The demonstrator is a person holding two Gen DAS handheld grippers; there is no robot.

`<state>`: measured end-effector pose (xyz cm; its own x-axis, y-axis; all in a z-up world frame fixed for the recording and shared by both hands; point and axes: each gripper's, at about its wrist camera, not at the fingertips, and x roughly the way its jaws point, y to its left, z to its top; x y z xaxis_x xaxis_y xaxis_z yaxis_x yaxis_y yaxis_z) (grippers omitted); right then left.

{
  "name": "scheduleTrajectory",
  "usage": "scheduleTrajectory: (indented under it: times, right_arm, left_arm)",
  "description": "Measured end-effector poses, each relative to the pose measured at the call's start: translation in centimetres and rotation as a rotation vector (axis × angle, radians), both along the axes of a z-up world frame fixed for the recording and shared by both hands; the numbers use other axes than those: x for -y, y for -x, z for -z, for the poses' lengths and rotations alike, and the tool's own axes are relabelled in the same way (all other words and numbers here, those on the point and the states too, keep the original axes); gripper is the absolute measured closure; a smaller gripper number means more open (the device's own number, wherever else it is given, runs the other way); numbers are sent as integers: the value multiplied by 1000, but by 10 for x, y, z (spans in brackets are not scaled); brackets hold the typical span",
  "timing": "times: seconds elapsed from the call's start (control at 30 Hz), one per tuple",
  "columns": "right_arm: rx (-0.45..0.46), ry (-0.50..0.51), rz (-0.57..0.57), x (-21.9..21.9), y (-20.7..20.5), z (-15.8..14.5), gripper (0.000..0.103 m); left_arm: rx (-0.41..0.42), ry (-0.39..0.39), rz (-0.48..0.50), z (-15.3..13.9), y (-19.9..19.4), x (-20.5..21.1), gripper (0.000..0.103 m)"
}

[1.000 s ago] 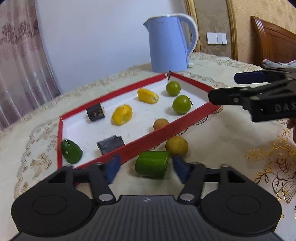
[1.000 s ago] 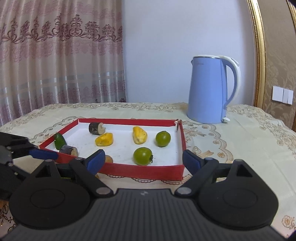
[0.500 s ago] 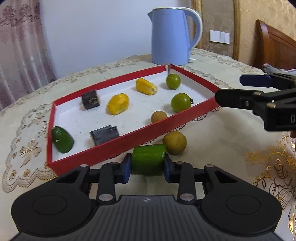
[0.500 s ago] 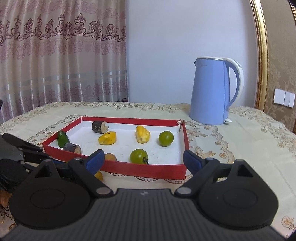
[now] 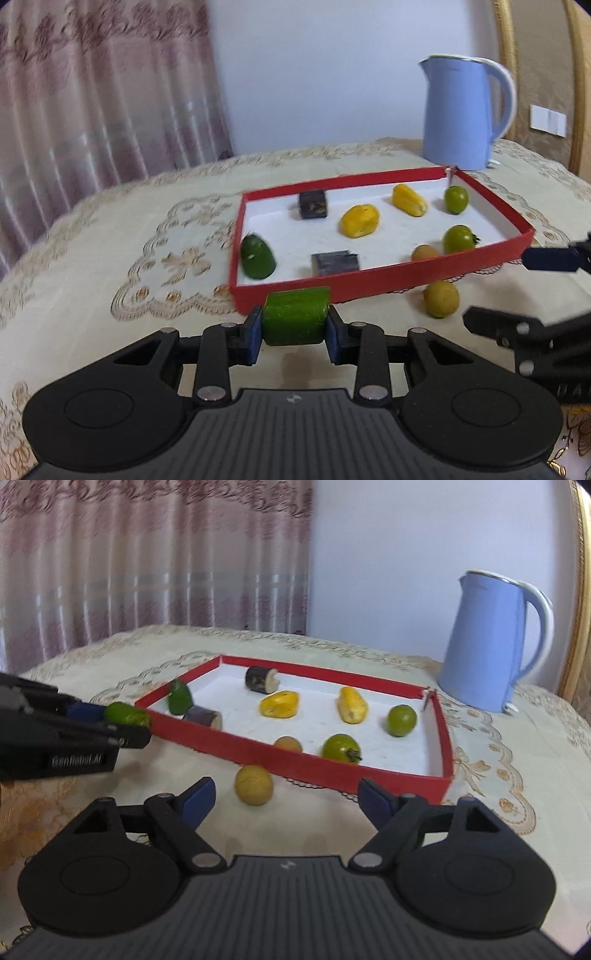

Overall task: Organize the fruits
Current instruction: 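Grasp the round yellow fruit with right while left lifts the cucumber chunk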

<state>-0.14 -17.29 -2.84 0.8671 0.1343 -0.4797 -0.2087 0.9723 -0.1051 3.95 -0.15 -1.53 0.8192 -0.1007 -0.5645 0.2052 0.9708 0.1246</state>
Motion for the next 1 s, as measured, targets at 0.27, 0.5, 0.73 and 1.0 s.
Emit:
scheduleTrajectory:
  times: [0.27,0.5,0.73,1.0]
  right_arm:
    - [-52,19,-33,-12,-15,3,41]
    - [-87,32,-56,-21,-31,8,46]
    - [-117,39,-64,-24,-43,11,61]
    - [-108,70,-70,-30,-45,13,76]
  left_arm:
    - [3,25,-56,-3,-2,-11,70]
    - [-6,28,-58,-3,-2,-11,70]
    - [-1,22,-66,-4,-2,-14,70]
    - [-3,11,-56,-2,-2,-11,70]
